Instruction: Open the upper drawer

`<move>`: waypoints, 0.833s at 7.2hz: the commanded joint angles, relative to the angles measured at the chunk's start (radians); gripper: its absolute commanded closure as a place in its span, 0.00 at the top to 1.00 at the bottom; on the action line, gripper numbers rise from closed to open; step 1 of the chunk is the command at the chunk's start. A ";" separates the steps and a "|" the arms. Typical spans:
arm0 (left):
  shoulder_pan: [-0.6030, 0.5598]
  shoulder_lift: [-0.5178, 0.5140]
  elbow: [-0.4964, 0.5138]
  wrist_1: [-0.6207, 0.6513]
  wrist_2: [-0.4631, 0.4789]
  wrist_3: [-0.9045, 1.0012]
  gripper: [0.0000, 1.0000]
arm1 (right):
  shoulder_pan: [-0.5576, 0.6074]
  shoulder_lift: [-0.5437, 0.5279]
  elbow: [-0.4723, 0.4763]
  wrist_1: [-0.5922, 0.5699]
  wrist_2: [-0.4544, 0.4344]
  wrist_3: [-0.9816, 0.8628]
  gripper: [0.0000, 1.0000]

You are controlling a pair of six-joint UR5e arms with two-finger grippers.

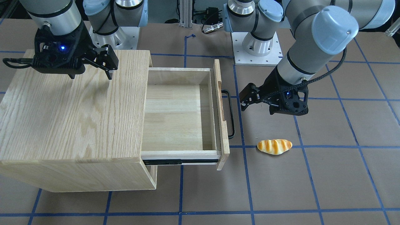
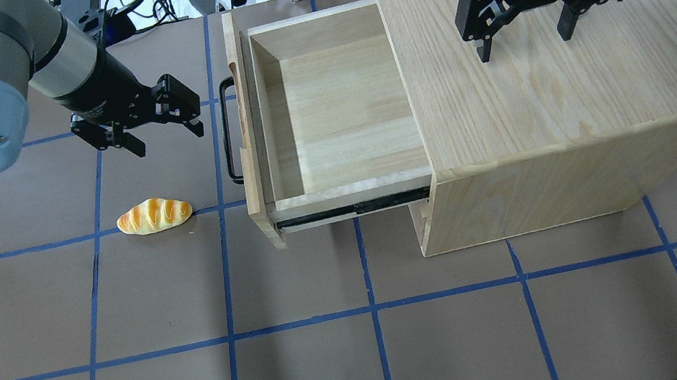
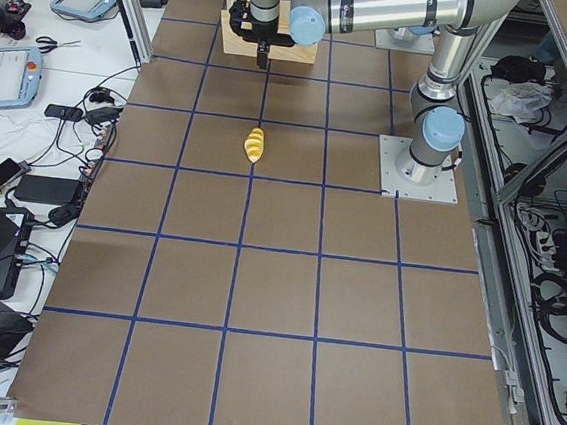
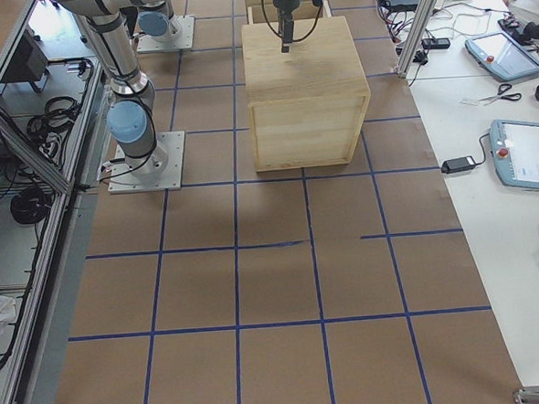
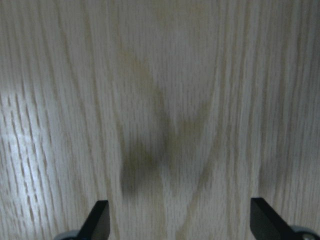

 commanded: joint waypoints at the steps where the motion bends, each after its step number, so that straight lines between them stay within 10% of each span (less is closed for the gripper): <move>1: -0.003 0.091 0.003 -0.089 0.091 -0.008 1.00 | 0.000 0.000 0.002 0.000 0.000 -0.001 1.00; 6: -0.011 0.157 0.026 -0.094 0.181 -0.012 1.00 | 0.000 0.000 0.000 0.000 0.000 0.001 1.00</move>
